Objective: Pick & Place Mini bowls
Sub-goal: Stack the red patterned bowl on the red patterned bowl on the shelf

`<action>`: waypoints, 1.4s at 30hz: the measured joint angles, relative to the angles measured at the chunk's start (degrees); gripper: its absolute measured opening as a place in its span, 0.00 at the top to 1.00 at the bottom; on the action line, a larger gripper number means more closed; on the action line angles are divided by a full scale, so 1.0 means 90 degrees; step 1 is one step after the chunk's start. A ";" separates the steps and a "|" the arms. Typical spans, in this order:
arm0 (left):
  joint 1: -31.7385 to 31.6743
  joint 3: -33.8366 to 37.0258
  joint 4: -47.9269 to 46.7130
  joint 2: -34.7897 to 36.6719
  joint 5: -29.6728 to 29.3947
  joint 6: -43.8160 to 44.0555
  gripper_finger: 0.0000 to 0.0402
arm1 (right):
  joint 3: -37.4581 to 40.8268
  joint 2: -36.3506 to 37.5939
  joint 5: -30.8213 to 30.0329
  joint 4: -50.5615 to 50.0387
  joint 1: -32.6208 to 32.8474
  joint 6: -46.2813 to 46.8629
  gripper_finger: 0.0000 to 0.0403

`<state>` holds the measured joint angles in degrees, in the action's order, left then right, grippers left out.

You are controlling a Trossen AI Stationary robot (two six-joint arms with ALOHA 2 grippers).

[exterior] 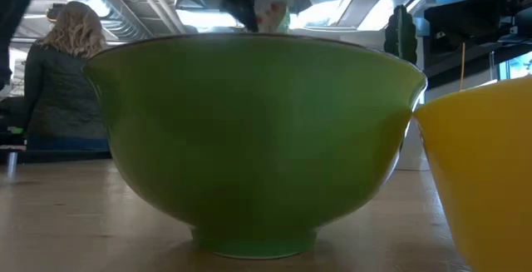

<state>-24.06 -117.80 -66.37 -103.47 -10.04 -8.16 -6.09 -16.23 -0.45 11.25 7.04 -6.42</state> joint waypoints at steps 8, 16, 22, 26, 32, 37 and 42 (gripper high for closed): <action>-0.0515 -0.1924 -0.1389 -0.1744 0.0628 -0.0172 0.99 | 0.0000 0.0000 0.0001 -0.0049 -0.0001 -0.0002 0.98; -0.0723 -0.1744 -0.1305 -0.2136 0.0963 -0.0492 0.99 | 0.0000 -0.0005 0.0002 -0.0073 -0.0001 -0.0005 0.98; -0.0760 -0.1746 -0.1211 -0.2341 0.0963 -0.0509 0.99 | 0.0000 -0.0005 0.0002 -0.0095 -0.0001 -0.0030 0.98; -0.0717 -0.1744 -0.1162 -0.2536 0.0947 -0.0563 0.99 | 0.0000 -0.0005 0.0002 -0.0097 0.0000 -0.0029 0.98; -0.0724 -0.1746 -0.1136 -0.2803 0.0939 -0.0629 0.99 | 0.0000 -0.0005 0.0002 -0.0158 0.0000 -0.0030 0.98; -0.0762 -0.1746 -0.1110 -0.2934 0.0925 -0.0664 0.99 | 0.0000 -0.0005 0.0002 -0.0192 0.0000 -0.0032 0.98; -0.0793 -0.1746 -0.1089 -0.2999 0.0929 -0.0688 0.96 | 0.0000 -0.0005 0.0002 -0.0207 0.0000 -0.0032 0.98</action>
<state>-31.19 -133.51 -76.17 -130.45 -1.68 -14.35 -6.09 -16.27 -0.43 9.39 7.04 -6.70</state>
